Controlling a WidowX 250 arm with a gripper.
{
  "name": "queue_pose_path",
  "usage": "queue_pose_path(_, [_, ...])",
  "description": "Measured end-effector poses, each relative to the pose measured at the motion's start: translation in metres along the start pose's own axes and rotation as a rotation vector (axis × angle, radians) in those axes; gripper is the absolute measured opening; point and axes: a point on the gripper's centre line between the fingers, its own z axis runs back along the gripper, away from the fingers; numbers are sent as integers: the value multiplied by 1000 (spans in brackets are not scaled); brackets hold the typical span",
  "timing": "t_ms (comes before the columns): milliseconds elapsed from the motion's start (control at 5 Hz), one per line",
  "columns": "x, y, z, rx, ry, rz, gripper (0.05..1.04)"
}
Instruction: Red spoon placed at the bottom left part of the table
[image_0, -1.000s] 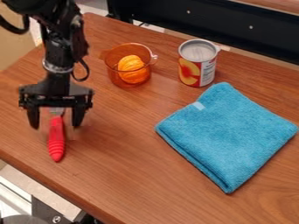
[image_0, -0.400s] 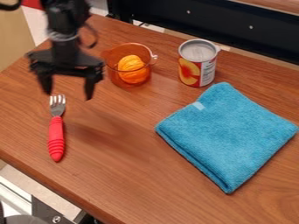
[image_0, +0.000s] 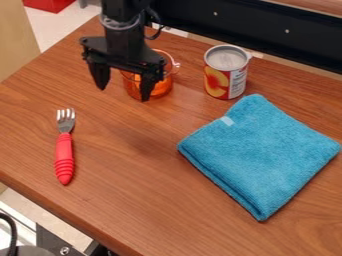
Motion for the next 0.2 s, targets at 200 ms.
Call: queue_pose_path(200, [18, -12, 3, -22, -118, -37, 1000])
